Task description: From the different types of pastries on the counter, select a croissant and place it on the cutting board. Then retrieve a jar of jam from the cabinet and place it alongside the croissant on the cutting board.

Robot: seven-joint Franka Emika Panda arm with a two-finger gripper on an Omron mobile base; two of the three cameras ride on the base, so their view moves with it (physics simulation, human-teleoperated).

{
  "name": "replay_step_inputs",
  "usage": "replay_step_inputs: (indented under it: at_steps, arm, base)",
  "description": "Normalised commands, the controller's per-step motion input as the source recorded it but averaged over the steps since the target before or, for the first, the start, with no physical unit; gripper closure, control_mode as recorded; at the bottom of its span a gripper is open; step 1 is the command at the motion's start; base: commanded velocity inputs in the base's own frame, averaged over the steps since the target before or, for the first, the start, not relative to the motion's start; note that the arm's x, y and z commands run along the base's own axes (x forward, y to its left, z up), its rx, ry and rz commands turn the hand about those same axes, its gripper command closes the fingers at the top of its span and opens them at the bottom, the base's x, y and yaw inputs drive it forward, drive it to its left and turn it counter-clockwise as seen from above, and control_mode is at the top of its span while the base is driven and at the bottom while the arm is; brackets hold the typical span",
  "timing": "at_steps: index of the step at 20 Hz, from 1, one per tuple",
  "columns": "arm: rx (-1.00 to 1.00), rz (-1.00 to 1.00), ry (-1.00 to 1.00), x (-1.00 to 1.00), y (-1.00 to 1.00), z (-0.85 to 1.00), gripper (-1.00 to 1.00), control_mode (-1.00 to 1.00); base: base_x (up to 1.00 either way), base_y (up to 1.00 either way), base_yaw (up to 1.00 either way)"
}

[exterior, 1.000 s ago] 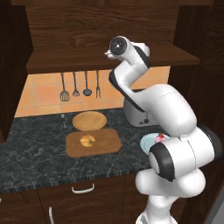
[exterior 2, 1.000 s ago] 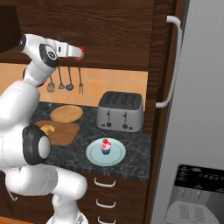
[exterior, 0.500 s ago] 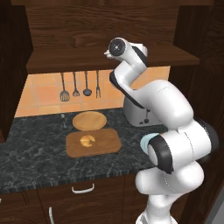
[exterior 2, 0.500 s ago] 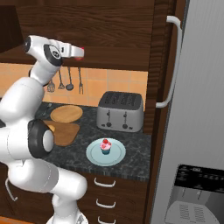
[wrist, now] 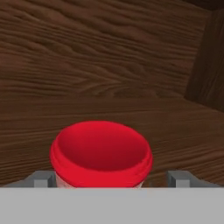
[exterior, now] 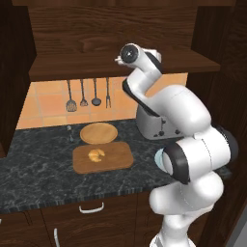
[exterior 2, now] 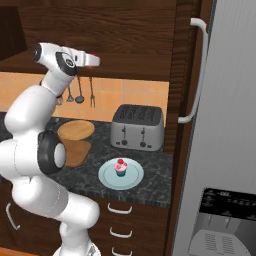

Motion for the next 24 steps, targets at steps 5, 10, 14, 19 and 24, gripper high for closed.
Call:
replay_step_inputs:
  at_steps: [5, 10, 14, 19, 24]
  arm:
    - [0.0, 0.04, -0.11, 0.23, -0.11, -0.25, 1.0, -1.0]
    - [-0.03, 0.04, -0.11, -0.19, 0.1, -0.05, 1.0, -1.0]
    - [0.0, 0.06, -0.29, -0.9, 0.0, 0.33, 1.0, -1.0]
    - [0.06, 0.01, -0.03, -1.0, -0.01, 0.29, 1.0, -1.0]
    - [0.07, 0.0, 0.07, -0.95, 0.0, 0.66, 1.0, -1.0]
  base:
    - [0.0, 0.0, 0.0]
    - [0.0, 0.0, 0.0]
    - [0.0, 0.0, 0.0]
    - [0.0, 0.0, 0.0]
    - [0.0, 0.0, 0.0]
